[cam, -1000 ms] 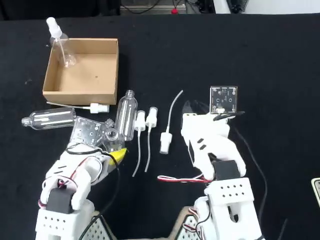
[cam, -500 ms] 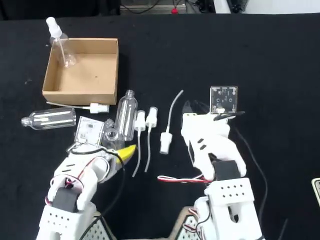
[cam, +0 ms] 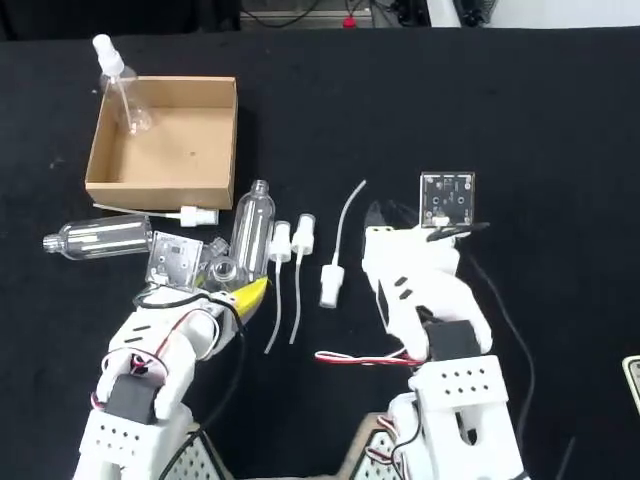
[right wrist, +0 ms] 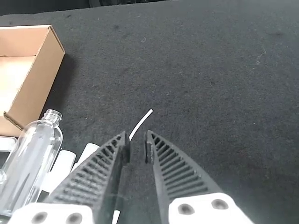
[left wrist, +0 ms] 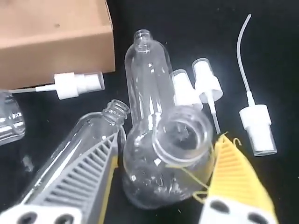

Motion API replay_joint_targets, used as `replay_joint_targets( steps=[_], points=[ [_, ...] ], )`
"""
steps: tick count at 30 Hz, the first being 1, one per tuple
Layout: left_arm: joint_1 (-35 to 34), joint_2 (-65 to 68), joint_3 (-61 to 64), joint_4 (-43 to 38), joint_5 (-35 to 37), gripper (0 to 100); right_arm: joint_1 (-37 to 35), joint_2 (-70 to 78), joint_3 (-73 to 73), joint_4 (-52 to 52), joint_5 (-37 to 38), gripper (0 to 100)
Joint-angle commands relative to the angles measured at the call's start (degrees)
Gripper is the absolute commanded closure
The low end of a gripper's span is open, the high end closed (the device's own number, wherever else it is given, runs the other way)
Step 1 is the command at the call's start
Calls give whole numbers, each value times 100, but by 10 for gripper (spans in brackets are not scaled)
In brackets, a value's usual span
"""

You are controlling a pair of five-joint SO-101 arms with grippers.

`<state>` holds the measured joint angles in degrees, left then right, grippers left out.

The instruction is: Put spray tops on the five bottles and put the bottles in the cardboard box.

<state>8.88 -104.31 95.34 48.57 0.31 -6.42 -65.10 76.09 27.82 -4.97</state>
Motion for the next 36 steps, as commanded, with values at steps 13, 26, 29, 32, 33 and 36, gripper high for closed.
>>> replay_joint_targets(
  steps=[13,26,29,32,33,36],
  points=[
    [127,-35,-92,-123,62,770,26,-75,-57,-149,0,942],
    [655,-35,-1138,281,44,784,26,-75,-57,-149,0,942],
    [1068,-35,-1288,633,-308,784,26,-66,-57,-132,-44,942],
    [1323,-35,-1393,949,-809,784,9,-66,-66,-105,-53,942],
    [1385,-35,-1455,1090,-905,784,0,-66,-110,-18,-53,942],
    [1534,-35,-1736,1591,-993,784,-9,-40,-259,264,-167,942]
  ],
)
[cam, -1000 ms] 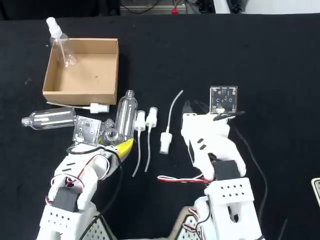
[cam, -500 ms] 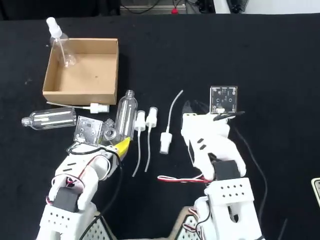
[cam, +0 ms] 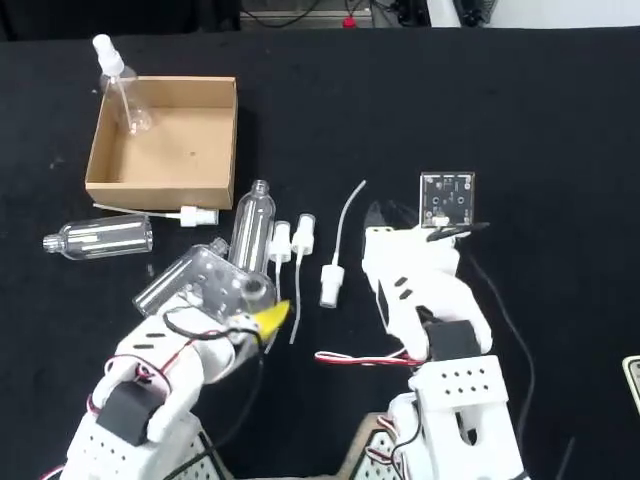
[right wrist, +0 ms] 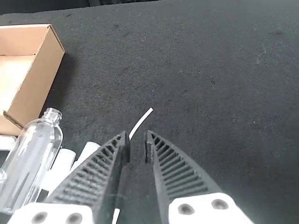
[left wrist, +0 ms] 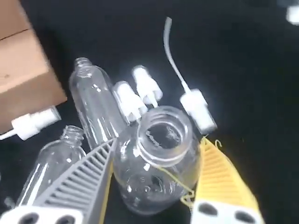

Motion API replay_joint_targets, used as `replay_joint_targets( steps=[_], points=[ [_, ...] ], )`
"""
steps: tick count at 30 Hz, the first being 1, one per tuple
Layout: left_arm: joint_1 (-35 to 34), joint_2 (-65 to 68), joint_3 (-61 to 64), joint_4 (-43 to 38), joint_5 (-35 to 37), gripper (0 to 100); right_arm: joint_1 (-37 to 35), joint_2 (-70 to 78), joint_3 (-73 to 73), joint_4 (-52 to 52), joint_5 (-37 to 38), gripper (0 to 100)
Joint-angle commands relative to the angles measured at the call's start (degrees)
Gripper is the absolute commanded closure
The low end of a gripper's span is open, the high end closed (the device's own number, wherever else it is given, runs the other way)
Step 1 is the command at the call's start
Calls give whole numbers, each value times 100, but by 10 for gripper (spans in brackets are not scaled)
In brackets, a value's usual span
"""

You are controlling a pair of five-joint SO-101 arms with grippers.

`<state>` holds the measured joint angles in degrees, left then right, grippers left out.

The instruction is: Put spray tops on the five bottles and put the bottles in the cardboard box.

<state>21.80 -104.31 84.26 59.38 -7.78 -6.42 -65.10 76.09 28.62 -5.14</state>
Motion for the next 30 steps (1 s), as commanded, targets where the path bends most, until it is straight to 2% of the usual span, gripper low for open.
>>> replay_joint_targets(
  steps=[1,5,8,12,15,21,27,30],
  points=[
    [286,-35,-734,651,-185,784,-9,4,-321,255,-290,942],
    [532,-35,-971,1029,-185,784,-53,629,-558,281,-484,942],
    [681,-26,-884,1029,-246,784,-387,1429,-848,264,-501,942],
    [664,-26,-629,1029,-756,784,-677,2396,-1253,264,-1064,942],
    [664,-26,-497,967,-624,784,-686,2879,-1534,299,-1152,941],
    [127,-26,31,273,-308,784,-888,3547,-1789,316,-1169,940],
    [-57,-26,57,422,-308,784,-1240,3890,-1859,316,-1178,826],
    [-66,-26,31,563,-308,784,-1327,3987,-1851,343,-1178,833]
  ],
)
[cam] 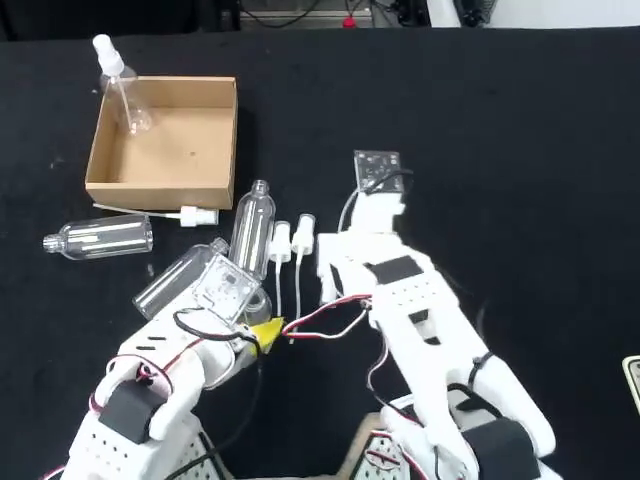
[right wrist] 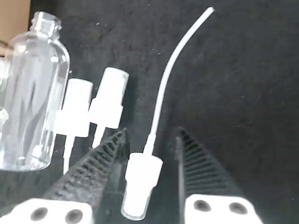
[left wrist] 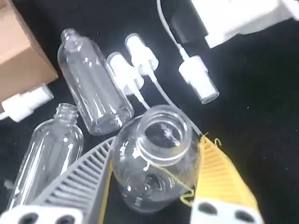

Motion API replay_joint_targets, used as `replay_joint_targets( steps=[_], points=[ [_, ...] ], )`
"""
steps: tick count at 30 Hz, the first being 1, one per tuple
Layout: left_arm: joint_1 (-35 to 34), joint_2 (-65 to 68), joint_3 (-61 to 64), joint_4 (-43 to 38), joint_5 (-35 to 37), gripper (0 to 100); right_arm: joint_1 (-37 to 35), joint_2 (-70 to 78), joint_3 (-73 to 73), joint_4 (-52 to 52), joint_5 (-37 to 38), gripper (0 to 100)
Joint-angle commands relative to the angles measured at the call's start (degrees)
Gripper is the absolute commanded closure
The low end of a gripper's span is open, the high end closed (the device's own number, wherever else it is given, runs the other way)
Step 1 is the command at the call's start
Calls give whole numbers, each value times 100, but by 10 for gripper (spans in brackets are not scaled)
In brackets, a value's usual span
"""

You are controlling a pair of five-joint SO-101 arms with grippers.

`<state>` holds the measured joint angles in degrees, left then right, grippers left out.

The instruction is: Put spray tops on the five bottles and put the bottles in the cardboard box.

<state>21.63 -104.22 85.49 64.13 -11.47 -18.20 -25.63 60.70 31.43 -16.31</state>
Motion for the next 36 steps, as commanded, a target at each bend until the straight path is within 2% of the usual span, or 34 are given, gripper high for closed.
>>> replay_joint_targets(
  steps=[1,14,18,22,25,29,34,36],
  points=[
    [-48,-35,-101,105,62,784,-149,66,-330,114,-62,835],
    [-57,-35,-101,123,62,784,-264,1631,-1596,1231,-44,835],
    [-57,-35,-101,123,62,784,-158,1815,-1640,1292,-18,836],
    [-57,-35,-101,123,62,784,62,1912,-1657,1284,176,915],
    [-57,-35,-101,123,62,784,440,1859,-1631,1292,914,988],
    [-57,-35,-110,123,62,784,1547,1648,-1657,1301,2154,986],
    [-57,-35,-110,123,62,784,2637,1305,-2026,1495,4826,986],
    [-57,-35,-110,114,62,784,2769,1349,-2334,1811,5512,983]
  ],
)
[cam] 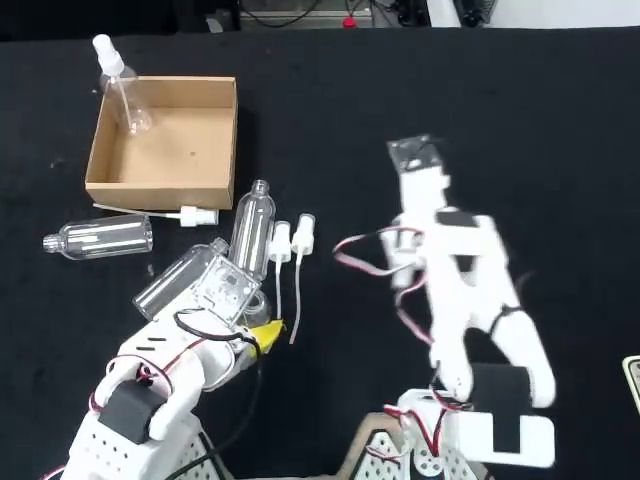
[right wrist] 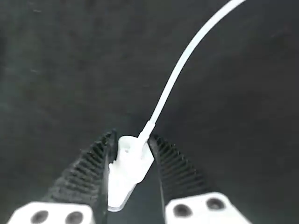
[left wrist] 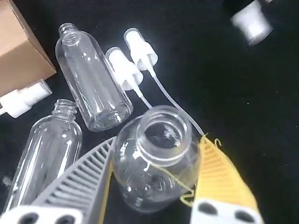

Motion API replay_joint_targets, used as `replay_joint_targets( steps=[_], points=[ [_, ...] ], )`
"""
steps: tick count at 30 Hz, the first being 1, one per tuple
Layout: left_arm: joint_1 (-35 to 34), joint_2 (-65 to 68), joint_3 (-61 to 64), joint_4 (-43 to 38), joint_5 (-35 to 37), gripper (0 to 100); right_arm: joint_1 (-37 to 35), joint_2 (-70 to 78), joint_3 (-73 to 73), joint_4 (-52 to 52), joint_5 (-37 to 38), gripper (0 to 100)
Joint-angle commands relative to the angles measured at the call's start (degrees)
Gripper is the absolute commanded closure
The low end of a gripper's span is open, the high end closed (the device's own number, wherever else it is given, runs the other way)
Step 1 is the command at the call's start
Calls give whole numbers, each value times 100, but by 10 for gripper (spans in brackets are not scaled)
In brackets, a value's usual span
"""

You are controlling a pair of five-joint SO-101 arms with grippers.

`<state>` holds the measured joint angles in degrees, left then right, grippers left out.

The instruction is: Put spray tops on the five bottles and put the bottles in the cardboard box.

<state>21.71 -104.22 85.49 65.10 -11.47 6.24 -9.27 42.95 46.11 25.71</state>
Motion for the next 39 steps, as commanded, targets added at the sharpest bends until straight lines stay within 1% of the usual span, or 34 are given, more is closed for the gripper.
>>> replay_joint_targets(
  steps=[1,4,9,13,16,18,19,20,21,22,24,26,27,29,30,32,33,37,39],
  points=[
    [-66,-35,-110,18,62,784,316,-224,-708,589,1284,982],
    [-66,-35,-110,18,62,784,79,57,-1262,1459,598,972],
    [-66,-35,-110,18,62,784,-440,734,-2079,2400,-853,809],
    [-66,-35,-110,26,62,784,-519,1033,-2633,2602,-1916,816],
    [-66,-35,-110,26,62,784,-369,1007,-3169,2936,-2356,818],
    [-66,-35,-110,26,62,784,-334,1015,-3618,3402,-2338,818],
    [-66,-35,-110,26,62,784,-325,1033,-3811,3684,-2198,818],
    [-66,-35,-110,26,62,784,-325,1033,-3969,3965,-1925,818],
    [-66,-35,-110,26,62,784,-360,1033,-4075,4176,-1398,821],
    [-66,-35,-110,26,62,784,-360,1033,-4136,4325,-527,821],
    [-66,-35,-110,26,62,784,-273,998,-4171,4334,1618,822],
    [-66,-35,-110,26,62,784,62,1024,-4171,4334,3921,822],
    [-66,-35,-110,26,62,784,167,1042,-4145,4334,4888,821],
    [-66,-35,-110,26,62,784,273,1068,-3952,4334,6532,821],
    [-66,-35,-110,26,62,784,273,1103,-3837,4334,7182,821],
    [-66,-35,-110,18,62,784,281,1191,-3600,4273,8114,820],
    [-66,-35,-110,18,62,784,273,1253,-3512,4158,8352,820],
    [-66,-35,-110,18,62,784,264,1490,-3310,3631,8431,819],
    [-66,-35,-110,18,62,784,281,1578,-3178,3516,8668,819]
  ],
)
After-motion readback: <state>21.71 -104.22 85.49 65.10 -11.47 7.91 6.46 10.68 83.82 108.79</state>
